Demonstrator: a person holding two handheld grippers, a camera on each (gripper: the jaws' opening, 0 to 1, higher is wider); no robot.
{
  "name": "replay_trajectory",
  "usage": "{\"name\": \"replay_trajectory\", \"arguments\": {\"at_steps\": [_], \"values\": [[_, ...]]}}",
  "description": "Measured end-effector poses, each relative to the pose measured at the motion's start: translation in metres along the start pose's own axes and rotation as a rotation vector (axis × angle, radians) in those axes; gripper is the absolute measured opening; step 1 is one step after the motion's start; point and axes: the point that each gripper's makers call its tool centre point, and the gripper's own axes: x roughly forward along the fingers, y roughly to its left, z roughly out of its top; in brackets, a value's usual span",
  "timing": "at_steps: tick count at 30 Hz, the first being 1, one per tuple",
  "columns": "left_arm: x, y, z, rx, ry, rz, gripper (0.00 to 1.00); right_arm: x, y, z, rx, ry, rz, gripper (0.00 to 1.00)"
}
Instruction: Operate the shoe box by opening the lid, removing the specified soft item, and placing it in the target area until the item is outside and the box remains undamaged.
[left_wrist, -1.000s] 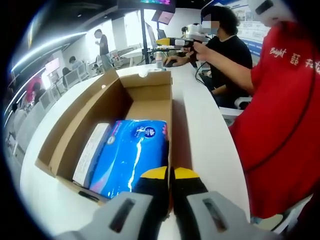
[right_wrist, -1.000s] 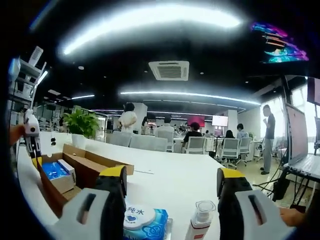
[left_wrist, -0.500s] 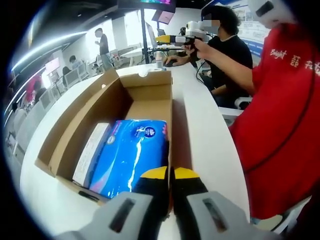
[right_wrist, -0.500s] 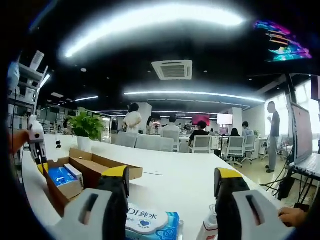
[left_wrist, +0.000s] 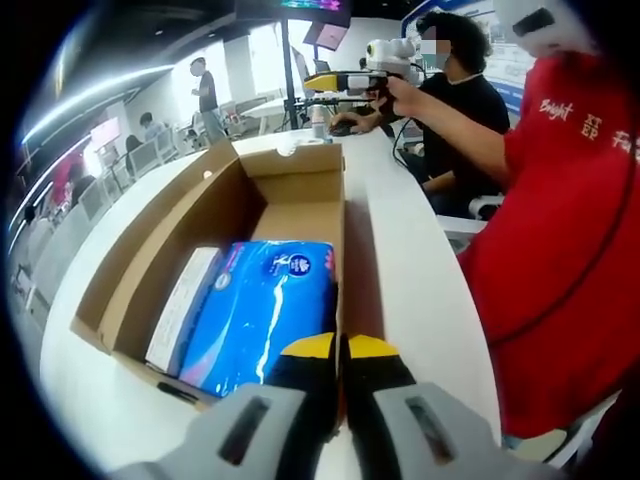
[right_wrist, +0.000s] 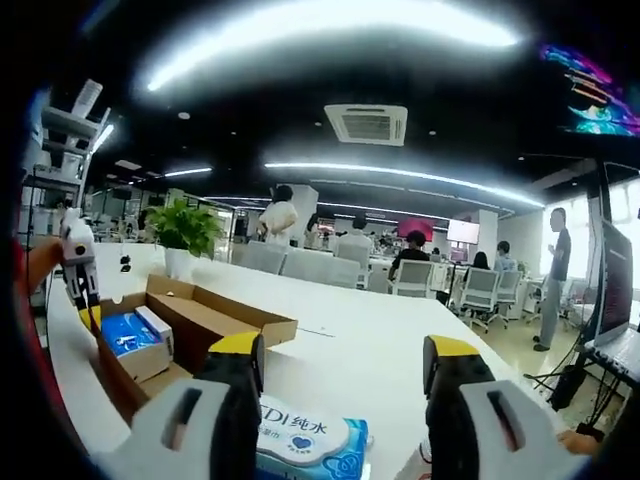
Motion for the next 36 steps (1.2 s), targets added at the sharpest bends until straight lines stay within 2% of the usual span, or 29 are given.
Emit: {"name": "replay_trajectory", "arguments": {"at_steps": [3, 7, 16, 26, 29, 34, 36], "values": [[0.000, 0.000, 0.000, 0.001, -0.003, 0.002, 0.02, 0.002, 0.008, 0.005, 0.014, -0.015, 0.033, 0.64], [0.000, 0.000, 0.001, 0.002, -0.004, 0.000, 0.02, 0.008, 0.014, 0.008, -0.007, -0.015, 0.039, 0.65], [0.000, 0.000, 0.003, 0.002, -0.015, -0.002, 0.02, 0.016, 0.035, 0.018, -0.030, -0.022, 0.111, 0.65], [0.000, 0.000, 0.005, 0.006, -0.038, -0.003, 0.02, 0.024, 0.056, 0.017, -0.067, 0.013, 0.177, 0.60], [0.000, -0.001, 0.005, 0.000, -0.042, -0.008, 0.02, 0.025, 0.069, 0.026, -0.026, -0.021, 0.247, 0.60], [0.000, -0.001, 0.005, 0.001, -0.041, -0.007, 0.02, 0.031, 0.079, 0.030, 0.036, 0.003, 0.296, 0.60], [0.000, -0.001, 0.005, 0.003, -0.044, -0.002, 0.02, 0.031, 0.088, 0.030, 0.026, 0.005, 0.334, 0.60]]}}
